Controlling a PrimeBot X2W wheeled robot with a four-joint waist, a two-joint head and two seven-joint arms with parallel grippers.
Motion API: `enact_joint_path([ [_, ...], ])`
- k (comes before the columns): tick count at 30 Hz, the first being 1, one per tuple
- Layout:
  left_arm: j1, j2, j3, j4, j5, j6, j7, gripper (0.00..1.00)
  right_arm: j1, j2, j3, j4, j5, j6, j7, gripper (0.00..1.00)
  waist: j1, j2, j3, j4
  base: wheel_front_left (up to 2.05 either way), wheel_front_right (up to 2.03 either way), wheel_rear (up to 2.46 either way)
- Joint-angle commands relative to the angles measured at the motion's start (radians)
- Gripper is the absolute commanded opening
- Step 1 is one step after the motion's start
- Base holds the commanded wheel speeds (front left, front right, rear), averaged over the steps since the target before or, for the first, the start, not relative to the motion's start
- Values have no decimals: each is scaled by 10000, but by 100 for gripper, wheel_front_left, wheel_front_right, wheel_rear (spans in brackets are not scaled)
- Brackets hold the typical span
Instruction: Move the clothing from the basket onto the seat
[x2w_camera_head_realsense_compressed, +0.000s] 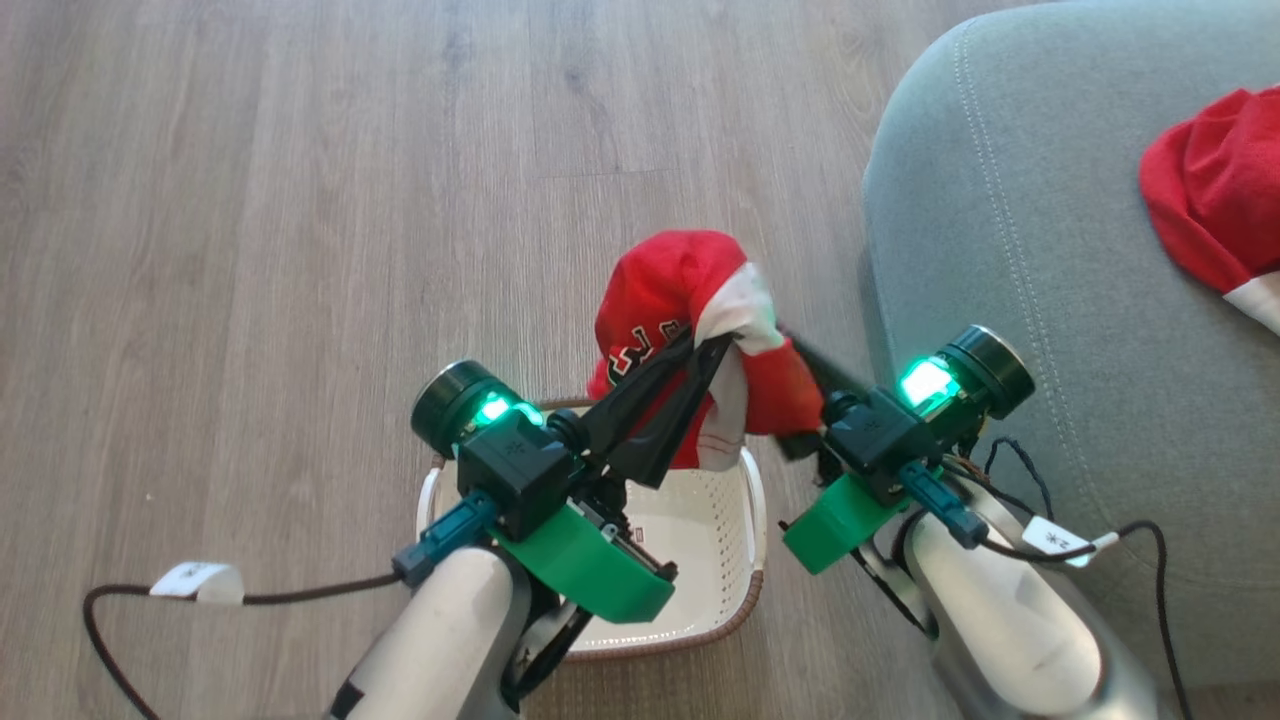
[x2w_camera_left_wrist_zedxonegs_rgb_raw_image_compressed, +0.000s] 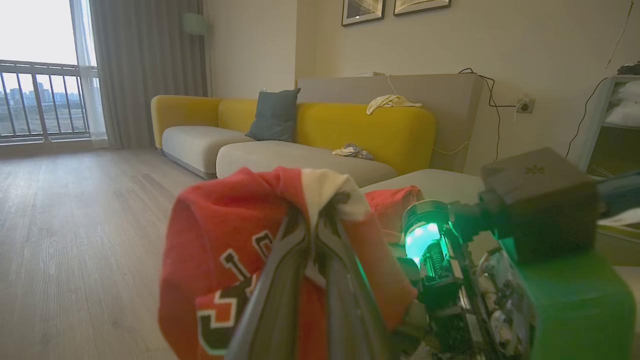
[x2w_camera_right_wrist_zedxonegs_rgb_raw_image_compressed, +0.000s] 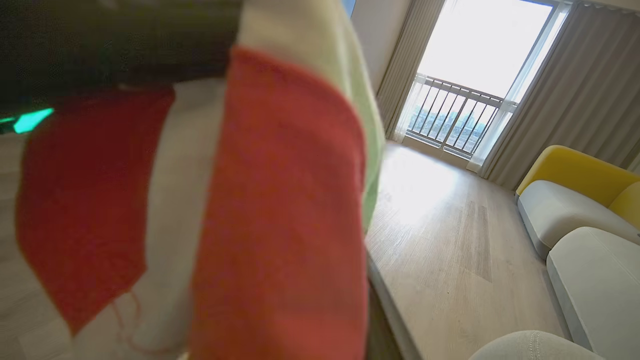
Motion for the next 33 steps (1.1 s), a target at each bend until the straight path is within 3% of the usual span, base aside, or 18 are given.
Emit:
enact_joint_path([
  [1,-361,74,260,-275,-43,-13,-47,0,-379,219,94,-242,88,-2,-65,0,0,0,-6,21,0,0,0],
  [9,-287,101,235,-309,-95,-13,-47,0,-280,304,-207,-431,205,-2,-65,0,0,0,-48,63,0,0,0],
  [10,-276,106,250,-311,-90,-13,-47,15,-251,321,-287,-475,234,-2,-65,0,0,0,-55,61,0,0,0],
  [11,-262,106,293,-319,-67,-13,-47,46,-223,339,-373,-524,264,-2,-65,0,0,0,-61,55,0,0,0],
  [12,-246,104,348,-329,-34,-13,-47,88,-199,353,-441,-573,283,-2,-65,0,0,0,-67,46,0,0,0],
  [13,-224,103,394,-331,-12,-13,-47,100,-181,361,-493,-620,283,-2,-65,0,0,0,-74,34,0,0,0],
  [33,443,573,531,1011,658,-13,-47,100,313,123,-2549,-1494,472,-2,-65,0,0,0,-110,-312,0,0,0],
])
